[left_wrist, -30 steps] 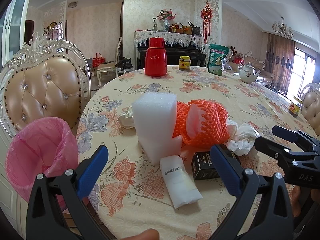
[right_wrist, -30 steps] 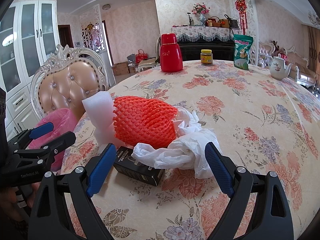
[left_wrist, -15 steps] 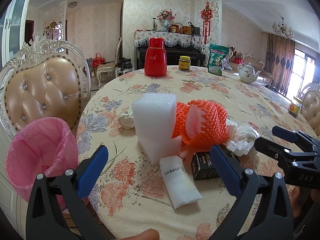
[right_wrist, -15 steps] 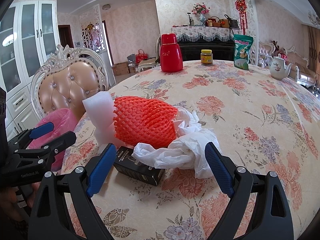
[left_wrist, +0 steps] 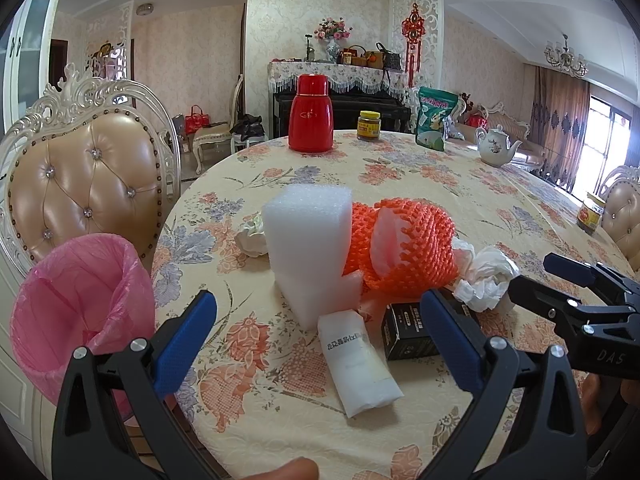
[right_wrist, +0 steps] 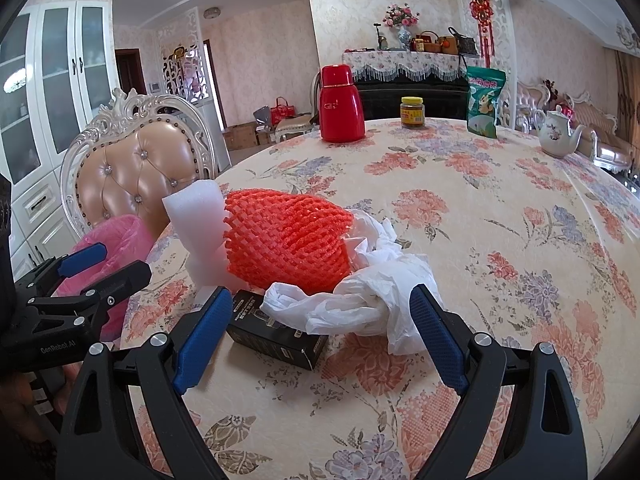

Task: Collect trash
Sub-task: 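Grasp the white foam block with the left tool while the right tool grasps the crumpled plastic bag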

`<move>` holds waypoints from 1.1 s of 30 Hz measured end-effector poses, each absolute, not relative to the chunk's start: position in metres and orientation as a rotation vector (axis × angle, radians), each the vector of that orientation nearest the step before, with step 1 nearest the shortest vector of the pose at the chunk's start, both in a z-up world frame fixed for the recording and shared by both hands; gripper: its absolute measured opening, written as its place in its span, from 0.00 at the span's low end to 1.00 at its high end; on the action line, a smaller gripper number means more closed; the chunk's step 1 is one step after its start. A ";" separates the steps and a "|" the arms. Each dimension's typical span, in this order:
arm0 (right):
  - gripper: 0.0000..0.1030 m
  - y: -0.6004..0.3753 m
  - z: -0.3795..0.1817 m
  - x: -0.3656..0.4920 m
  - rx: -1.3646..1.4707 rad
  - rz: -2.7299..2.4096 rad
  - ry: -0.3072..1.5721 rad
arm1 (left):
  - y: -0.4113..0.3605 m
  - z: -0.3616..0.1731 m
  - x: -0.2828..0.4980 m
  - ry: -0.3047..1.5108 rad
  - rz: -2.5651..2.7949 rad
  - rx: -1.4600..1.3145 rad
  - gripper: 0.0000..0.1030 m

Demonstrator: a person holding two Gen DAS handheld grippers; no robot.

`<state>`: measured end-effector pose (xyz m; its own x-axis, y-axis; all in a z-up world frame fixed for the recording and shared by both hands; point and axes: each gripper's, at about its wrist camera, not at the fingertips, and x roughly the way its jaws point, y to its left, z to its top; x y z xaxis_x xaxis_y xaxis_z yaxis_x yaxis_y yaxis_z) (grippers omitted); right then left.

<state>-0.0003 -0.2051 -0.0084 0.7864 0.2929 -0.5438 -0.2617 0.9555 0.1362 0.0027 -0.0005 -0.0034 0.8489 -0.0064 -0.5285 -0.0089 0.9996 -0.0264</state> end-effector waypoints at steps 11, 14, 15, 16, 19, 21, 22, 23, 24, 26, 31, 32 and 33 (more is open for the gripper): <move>0.82 -0.210 -0.020 0.006 0.059 0.276 0.625 | 0.000 -0.006 0.006 0.566 0.001 -0.034 0.96; 0.82 -0.216 -0.025 0.014 0.073 0.257 0.645 | 0.002 -0.007 0.008 0.570 0.001 -0.040 0.96; 0.82 -0.218 -0.026 0.018 0.080 0.250 0.654 | 0.002 -0.007 0.008 0.571 0.001 -0.041 0.96; 0.82 -0.220 -0.028 0.021 0.086 0.243 0.664 | 0.003 -0.008 0.009 0.574 0.003 -0.042 0.96; 0.82 -0.229 -0.033 0.033 0.114 0.232 0.691 | 0.004 -0.008 0.012 0.578 0.003 -0.046 0.96; 0.82 -0.234 -0.038 0.042 0.135 0.226 0.711 | 0.005 -0.009 0.015 0.581 0.004 -0.050 0.96; 0.82 -0.235 -0.039 0.046 0.140 0.225 0.719 | 0.005 -0.009 0.017 0.583 0.004 -0.053 0.96; 0.82 -0.236 -0.040 0.050 0.144 0.225 0.727 | 0.006 -0.009 0.019 0.585 0.005 -0.055 0.96; 0.82 -0.236 -0.040 0.053 0.147 0.225 0.731 | 0.007 -0.009 0.021 0.586 0.006 -0.057 0.96; 0.82 -0.237 -0.044 0.063 0.152 0.223 0.748 | 0.009 -0.008 0.026 0.588 0.008 -0.064 0.96; 0.81 -0.234 -0.056 0.077 0.148 0.213 0.794 | 0.009 -0.006 0.040 0.593 0.011 -0.061 0.96; 0.78 -0.233 -0.058 0.078 0.148 0.215 0.801 | 0.010 -0.005 0.043 0.592 0.012 -0.061 0.96; 0.77 -0.233 -0.060 0.080 0.149 0.217 0.811 | 0.011 -0.004 0.048 0.591 0.012 -0.064 0.96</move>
